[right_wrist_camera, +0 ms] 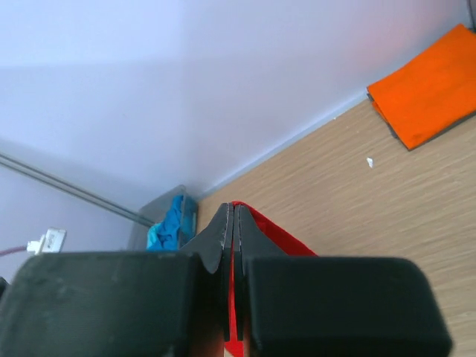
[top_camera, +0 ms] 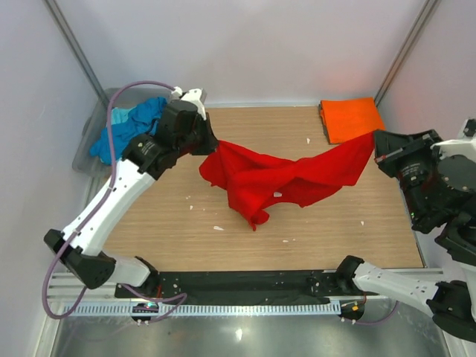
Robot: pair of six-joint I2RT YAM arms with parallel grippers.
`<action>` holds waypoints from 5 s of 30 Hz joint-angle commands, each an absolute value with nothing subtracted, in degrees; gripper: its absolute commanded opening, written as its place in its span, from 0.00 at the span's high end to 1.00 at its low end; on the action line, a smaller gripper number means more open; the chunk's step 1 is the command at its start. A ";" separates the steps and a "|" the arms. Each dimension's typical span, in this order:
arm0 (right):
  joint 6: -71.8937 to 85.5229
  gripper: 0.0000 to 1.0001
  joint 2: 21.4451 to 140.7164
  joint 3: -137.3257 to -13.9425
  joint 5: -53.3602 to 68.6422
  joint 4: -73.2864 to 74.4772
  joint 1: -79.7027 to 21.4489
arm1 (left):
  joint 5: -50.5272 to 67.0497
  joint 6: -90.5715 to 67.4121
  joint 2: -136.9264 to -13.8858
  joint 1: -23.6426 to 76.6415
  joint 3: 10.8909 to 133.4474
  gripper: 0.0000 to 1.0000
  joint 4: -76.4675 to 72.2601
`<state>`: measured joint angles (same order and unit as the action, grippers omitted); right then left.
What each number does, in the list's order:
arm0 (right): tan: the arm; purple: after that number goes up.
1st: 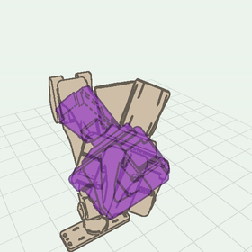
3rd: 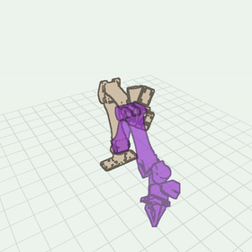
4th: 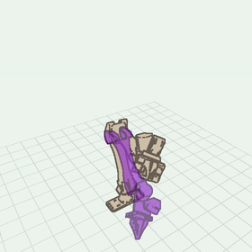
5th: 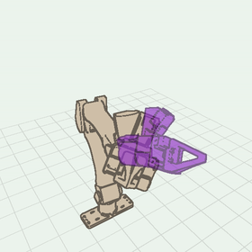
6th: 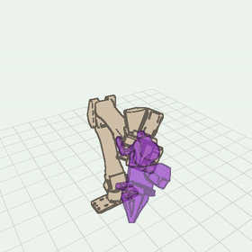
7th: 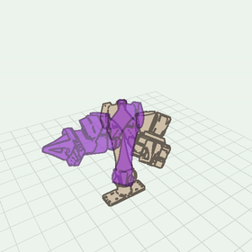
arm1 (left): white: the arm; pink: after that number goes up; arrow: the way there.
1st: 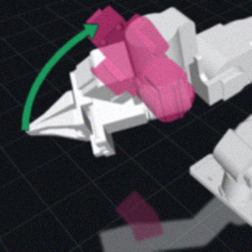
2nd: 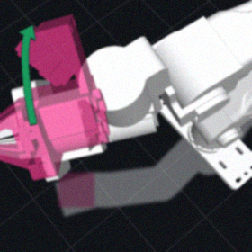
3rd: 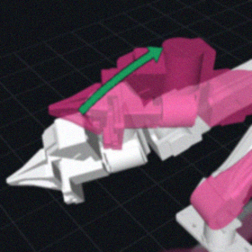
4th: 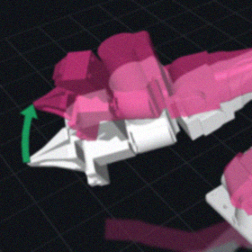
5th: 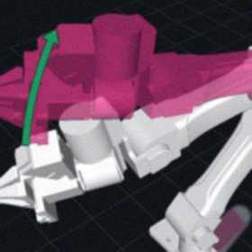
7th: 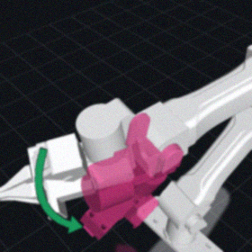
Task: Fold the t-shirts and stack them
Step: Flatten the tshirt out
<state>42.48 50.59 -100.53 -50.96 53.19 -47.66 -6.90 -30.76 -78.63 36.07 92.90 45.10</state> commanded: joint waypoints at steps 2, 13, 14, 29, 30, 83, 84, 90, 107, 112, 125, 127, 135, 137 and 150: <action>45.43 0.99 47.38 -87.32 -52.82 52.47 -47.90 | -0.54 -26.90 -86.12 34.46 92.02 1.00 42.55; 47.37 0.99 44.56 -78.75 -59.85 56.34 -47.99 | 8.79 -20.92 -115.31 33.57 120.20 0.57 42.88; 46.59 0.99 44.56 -77.88 -59.85 55.38 -47.90 | 7.48 -21.00 -114.96 33.66 120.41 0.50 43.85; 45.79 0.99 43.51 -72.16 -58.71 51.86 -47.90 | -19.85 -33.30 -78.67 59.13 64.61 0.59 32.54; 45.79 0.99 43.51 -71.90 -58.45 51.68 -47.90 | -20.65 -34.18 -78.92 61.67 63.90 0.60 30.43; 49.57 0.99 41.22 -67.41 -53.88 50.89 -47.90 | -36.30 -47.20 -105.03 75.15 65.04 0.83 29.62; 49.57 0.99 41.31 -67.41 -53.96 50.89 -47.90 | -36.21 -47.11 -105.03 75.15 65.13 0.87 29.71; 49.66 0.99 42.10 -67.85 -55.19 51.86 -47.90 | -41.65 -46.76 -100.12 75.15 69.42 1.00 39.27; 34.35 0.99 75.92 -108.97 -42.41 46.58 -28.86 | -59.55 -12.43 -65.84 50.48 86.94 1.00 44.08; 36.64 0.99 88.32 -121.72 -19.19 51.85 -7.49 | -47.14 -5.27 -72.32 35.08 93.41 1.00 36.30; 38.14 0.99 90.27 -132.19 -3.62 46.40 5.19 | -34.64 -2.89 -81.40 24.70 113.03 1.00 33.92; 38.76 0.99 87.81 -132.36 -2.55 46.67 5.27 | -32.26 -3.86 -79.46 24.78 112.85 1.00 33.93; 42.89 0.99 74.11 -133.50 1.23 49.30 5.27 | -17.34 -7.99 -63.49 25.31 107.94 1.00 28.04; 42.80 0.99 69.10 -134.20 -2.35 51.14 5.19 | -13.90 -9.57 -60.48 25.31 107.84 1.00 28.12; 42.71 0.99 50.28 -139.56 -15.55 52.03 2.03 | -0.88 -20.66 -45.26 25.05 108.45 1.00 31.28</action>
<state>42.26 46.61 -138.23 -10.90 51.64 3.42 -4.27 -18.04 -44.21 25.36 107.46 30.79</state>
